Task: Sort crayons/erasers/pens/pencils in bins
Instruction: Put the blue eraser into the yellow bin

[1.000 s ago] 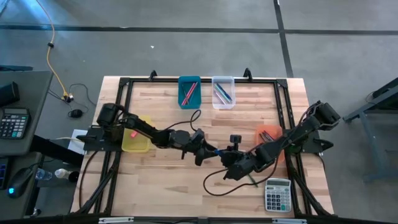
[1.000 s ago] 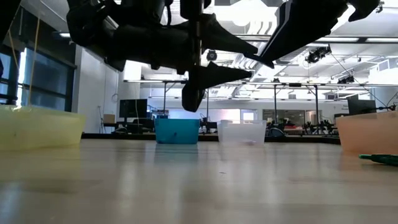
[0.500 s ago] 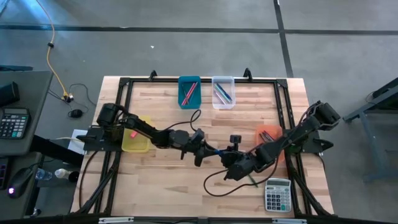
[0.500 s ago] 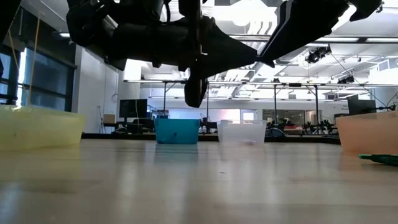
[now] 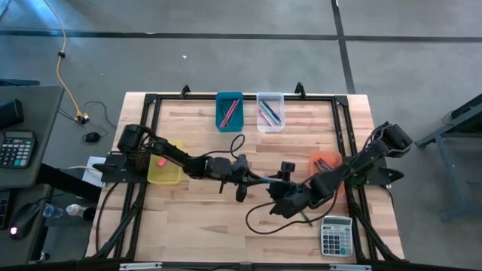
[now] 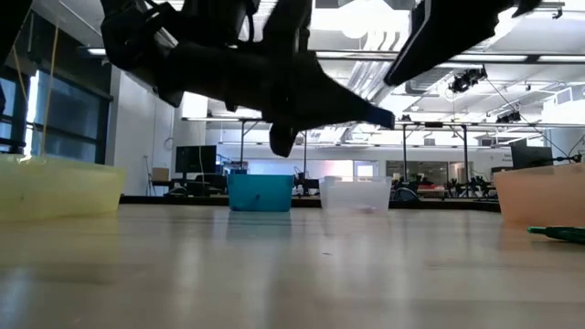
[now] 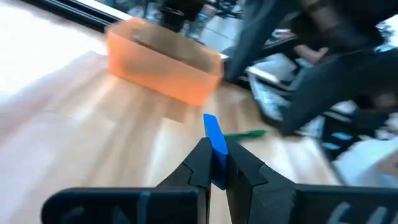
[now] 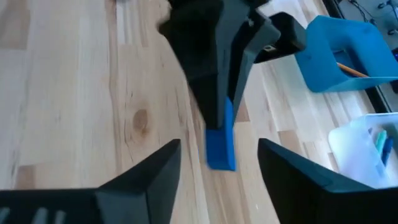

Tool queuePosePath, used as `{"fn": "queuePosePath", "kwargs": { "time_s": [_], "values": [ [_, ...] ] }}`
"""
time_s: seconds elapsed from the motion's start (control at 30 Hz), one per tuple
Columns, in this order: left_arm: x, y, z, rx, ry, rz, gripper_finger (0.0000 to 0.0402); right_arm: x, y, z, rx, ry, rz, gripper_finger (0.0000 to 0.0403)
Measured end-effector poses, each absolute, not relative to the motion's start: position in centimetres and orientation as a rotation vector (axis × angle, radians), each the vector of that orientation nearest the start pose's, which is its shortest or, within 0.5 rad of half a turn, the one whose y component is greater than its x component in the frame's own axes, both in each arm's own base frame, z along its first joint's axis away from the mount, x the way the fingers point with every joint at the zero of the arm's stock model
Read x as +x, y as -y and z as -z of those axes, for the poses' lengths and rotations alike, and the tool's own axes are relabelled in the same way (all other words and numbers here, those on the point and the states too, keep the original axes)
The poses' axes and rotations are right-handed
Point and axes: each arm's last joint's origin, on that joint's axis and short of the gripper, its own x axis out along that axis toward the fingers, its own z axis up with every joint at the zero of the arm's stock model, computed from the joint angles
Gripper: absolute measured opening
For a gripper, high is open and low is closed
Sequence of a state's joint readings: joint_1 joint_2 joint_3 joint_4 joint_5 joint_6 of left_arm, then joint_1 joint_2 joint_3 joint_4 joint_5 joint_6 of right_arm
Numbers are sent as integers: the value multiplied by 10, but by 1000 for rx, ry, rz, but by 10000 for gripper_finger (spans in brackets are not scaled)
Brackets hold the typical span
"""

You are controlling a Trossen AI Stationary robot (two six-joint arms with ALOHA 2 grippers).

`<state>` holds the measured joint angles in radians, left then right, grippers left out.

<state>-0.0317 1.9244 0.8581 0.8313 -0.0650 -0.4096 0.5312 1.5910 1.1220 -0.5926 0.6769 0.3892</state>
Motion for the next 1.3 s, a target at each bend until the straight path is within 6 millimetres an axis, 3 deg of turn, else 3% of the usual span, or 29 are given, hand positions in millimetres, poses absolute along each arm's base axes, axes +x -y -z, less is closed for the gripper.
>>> {"fn": "queuePosePath", "kwargs": {
  "time_s": [0.13,0.27,0.47,0.7,0.93,1.3],
  "values": [
    [374,1,-142,-323,-269,-132,10,274,-145,-247,-251,-853,304,220],
    [367,-2,-153,-236,-331,-158,10,257,-151,-257,-291,-874,300,205],
    [344,8,-186,-100,-446,-210,10,235,-152,-245,-293,-823,309,120],
    [301,25,-223,-36,-594,-250,10,227,-145,-215,-253,-709,181,8],
    [258,33,-239,-77,-770,-271,10,225,-132,-199,-187,-508,36,10],
    [212,36,-225,-168,-1135,-458,10,226,-117,-185,-166,-414,7,1]
  ]
}}
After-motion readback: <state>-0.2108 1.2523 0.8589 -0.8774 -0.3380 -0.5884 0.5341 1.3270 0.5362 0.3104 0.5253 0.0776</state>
